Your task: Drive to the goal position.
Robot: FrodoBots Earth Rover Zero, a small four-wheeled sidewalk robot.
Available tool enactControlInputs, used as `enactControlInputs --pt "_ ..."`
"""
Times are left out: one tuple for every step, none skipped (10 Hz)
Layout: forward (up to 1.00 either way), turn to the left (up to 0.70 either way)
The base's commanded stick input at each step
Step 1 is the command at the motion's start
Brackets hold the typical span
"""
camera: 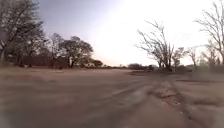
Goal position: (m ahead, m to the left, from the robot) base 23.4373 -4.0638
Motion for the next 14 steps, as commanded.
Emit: enactControlInputs --pt "0.69 0.00" --pt "0.69 0.00" --pt "0.69 0.00" --pt "0.69 0.00" --pt "0.69 0.00" --pt "0.69 0.00" --pt "0.69 0.00" --pt "0.69 0.00" --pt "0.69 0.00" --pt "0.69 0.00" --pt "0.69 0.00" --pt "0.69 0.00" --pt "0.69 0.00" --pt "0.69 0.00"
